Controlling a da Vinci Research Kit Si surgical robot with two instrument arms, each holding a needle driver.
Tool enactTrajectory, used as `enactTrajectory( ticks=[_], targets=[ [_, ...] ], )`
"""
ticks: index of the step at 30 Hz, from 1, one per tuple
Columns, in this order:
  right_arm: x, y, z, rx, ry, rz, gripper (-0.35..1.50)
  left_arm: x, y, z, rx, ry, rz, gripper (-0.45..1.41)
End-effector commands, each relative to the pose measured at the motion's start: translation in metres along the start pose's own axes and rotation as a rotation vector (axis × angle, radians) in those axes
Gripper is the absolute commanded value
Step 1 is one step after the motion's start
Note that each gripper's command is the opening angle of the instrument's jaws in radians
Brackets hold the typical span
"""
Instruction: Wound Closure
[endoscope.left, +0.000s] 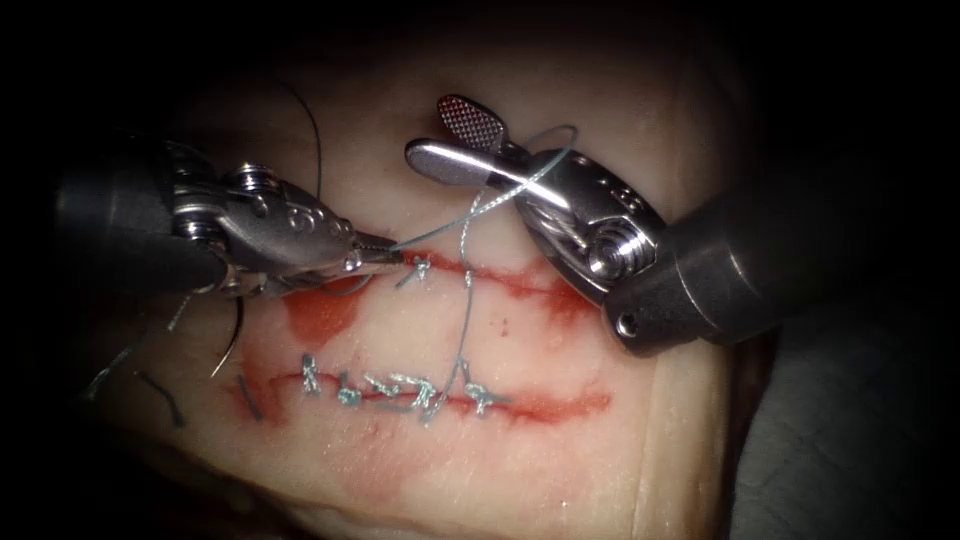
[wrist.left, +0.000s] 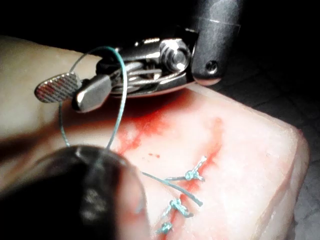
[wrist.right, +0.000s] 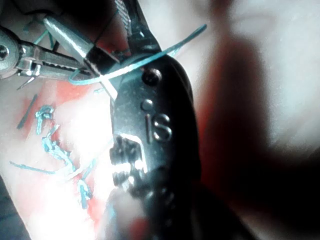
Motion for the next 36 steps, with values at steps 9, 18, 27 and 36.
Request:
enactTrajectory(
  ticks=[9,18,27,36],
  targets=[
    [0.0006,-0.0002,0.0024,-0.306,0.051,-0.089,1.03,-0.0006,0.0049,0.0041,0.106,-0.028,0.187,-0.45],
    [0.0008,0.0008,0.0031,-0.423,0.388,-0.199,0.96,-0.0015,0.0077,0.0072,0.163,-0.038,0.226,-0.45],
    [-0.0011,0.0012,0.0026,-0.470,0.756,-0.453,0.41,-0.0014,0.0075,0.0076,0.112,-0.071,0.201,-0.45],
    [-0.0012,0.0025,0.0032,-0.631,1.091,-0.582,0.16,-0.0015,0.0074,0.0078,0.101,-0.087,0.200,-0.45]
  ],
)
